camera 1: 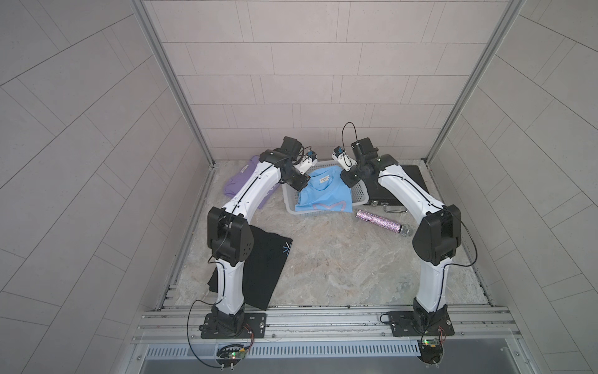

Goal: Put the folded t-shirts into the basket
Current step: Place the T-shirt in the bin.

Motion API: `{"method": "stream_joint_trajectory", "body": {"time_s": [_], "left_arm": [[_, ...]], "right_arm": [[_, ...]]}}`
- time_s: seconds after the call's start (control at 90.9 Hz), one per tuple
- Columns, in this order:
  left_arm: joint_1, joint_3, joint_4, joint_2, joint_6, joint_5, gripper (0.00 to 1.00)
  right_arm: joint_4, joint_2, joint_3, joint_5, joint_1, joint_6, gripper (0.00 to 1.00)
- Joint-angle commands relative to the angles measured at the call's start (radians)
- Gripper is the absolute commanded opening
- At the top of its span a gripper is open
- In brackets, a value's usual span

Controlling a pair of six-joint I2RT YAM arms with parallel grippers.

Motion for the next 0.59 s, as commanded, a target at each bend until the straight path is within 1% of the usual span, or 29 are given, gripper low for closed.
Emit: {"method": "stream_joint_trajectory", "body": {"time_s": [0.0,0.187,0.352,0.462,0.583], "left_arm": [[0.014,0.064,-0.048,0.049,-0.018,0.010,0.00],[0.031,0.146,-0.076,0.165,-0.009,-0.005,0.00],[0.049,0.204,-0.105,0.247,-0.016,-0.004,0.00],[0.061,0.233,-0.111,0.281,-0.031,0.000,0.00],[0.074,0.265,-0.110,0.314,-0.043,-0.003,0.00]], "right_arm": [[-0.024,0.057,0.066,0.047,-0.010,-0.034,0.00],[-0.056,0.208,0.200,0.090,-0.020,-0.094,0.00],[-0.053,0.320,0.292,0.108,-0.022,-0.116,0.00],[-0.049,0.371,0.346,0.124,-0.021,-0.126,0.00],[-0.016,0.392,0.357,0.134,-0.025,-0.145,0.00]]}}
